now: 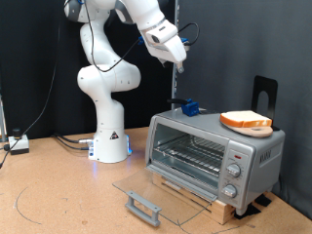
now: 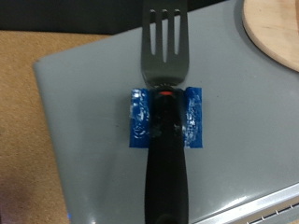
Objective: Make a piece of toast with the oven
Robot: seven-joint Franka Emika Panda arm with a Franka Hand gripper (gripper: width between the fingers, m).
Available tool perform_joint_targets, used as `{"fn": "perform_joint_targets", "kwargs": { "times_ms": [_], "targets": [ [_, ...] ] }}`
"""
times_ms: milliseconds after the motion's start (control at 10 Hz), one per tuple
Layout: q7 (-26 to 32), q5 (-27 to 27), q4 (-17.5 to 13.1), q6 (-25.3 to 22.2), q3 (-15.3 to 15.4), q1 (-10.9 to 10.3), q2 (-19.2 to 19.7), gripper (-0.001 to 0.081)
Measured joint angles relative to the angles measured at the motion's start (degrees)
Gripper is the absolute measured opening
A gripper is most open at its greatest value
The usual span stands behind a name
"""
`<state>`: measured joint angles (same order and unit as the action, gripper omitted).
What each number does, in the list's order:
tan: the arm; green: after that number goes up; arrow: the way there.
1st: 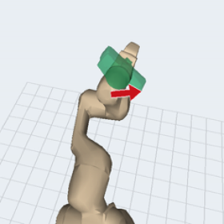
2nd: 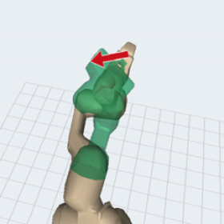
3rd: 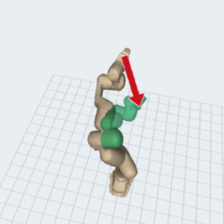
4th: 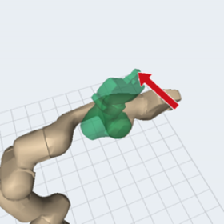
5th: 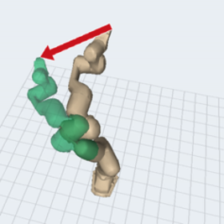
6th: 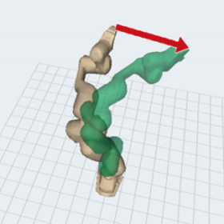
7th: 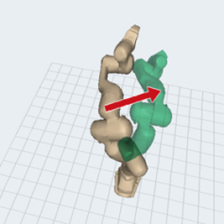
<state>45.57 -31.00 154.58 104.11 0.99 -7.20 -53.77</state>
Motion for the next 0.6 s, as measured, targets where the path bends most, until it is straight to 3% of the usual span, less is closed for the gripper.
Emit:
{"fn": "perform_joint_targets", "kwargs": {
  "times_ms": [600],
  "targets": [
    [0.0, -0.4, 2.1, 3.4, 2.6, -0.2, -0.2, 0.0807]
  ]
}}
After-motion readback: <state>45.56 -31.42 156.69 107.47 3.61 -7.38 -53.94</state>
